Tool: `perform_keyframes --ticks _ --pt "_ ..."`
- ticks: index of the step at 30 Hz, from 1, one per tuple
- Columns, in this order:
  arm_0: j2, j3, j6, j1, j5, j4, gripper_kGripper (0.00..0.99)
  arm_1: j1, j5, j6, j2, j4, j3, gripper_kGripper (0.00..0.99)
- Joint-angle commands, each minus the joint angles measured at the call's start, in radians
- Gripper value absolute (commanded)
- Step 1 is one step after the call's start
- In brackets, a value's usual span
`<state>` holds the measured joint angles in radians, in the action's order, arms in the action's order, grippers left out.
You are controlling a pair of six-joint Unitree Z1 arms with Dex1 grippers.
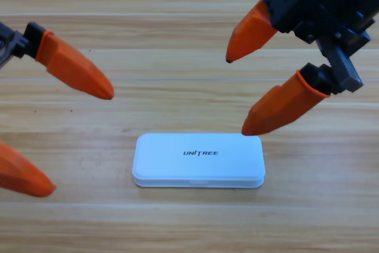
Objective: Clean up eraser and pencils
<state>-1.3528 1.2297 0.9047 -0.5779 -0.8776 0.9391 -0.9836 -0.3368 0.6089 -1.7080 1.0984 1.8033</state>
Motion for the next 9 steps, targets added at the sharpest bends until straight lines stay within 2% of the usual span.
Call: perform_keyframes --ticks 1,9 --pt "0.003 -0.024 0.016 -0.022 0.019 0.001 0.990 -0.023 0.008 -0.014 -0.021 -0.015 0.007 0.916" --pt "0.004 -0.022 0.011 -0.023 0.029 0.003 0.990 -0.023 0.013 -0.020 -0.033 -0.014 0.033 0.917"
